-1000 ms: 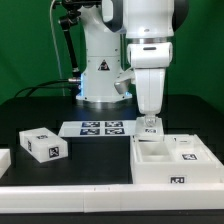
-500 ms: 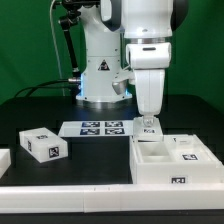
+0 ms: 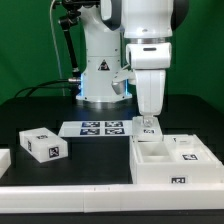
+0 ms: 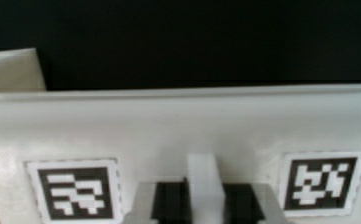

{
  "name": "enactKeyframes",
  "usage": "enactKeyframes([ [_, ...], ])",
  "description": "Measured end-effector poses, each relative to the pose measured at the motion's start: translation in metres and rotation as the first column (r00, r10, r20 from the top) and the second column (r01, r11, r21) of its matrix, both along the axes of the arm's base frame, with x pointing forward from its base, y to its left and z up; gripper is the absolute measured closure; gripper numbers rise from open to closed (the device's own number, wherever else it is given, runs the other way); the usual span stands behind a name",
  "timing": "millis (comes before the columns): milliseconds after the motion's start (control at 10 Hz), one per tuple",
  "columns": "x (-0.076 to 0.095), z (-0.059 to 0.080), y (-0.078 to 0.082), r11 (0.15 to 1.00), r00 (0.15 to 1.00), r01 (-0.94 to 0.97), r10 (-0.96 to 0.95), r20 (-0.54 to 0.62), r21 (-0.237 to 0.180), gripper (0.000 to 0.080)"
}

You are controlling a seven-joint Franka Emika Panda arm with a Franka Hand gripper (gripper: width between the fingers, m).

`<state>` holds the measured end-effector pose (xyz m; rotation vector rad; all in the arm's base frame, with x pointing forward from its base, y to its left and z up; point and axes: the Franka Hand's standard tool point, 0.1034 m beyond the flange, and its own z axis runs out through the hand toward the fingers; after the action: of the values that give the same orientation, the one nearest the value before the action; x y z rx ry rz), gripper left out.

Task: Assemble cabinet

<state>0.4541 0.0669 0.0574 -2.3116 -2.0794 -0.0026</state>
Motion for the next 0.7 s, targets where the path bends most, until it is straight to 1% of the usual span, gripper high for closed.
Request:
enactKeyframes([
  [400, -0.0007, -0.0009, 0.0036, 1.0, 1.0, 0.006, -0.006, 0.031, 0.014, 0.0731],
  [700, -0.0006, 0.0009, 0.0031, 1.0, 1.0, 0.002, -0.003, 0.031, 0.013, 0.0731],
])
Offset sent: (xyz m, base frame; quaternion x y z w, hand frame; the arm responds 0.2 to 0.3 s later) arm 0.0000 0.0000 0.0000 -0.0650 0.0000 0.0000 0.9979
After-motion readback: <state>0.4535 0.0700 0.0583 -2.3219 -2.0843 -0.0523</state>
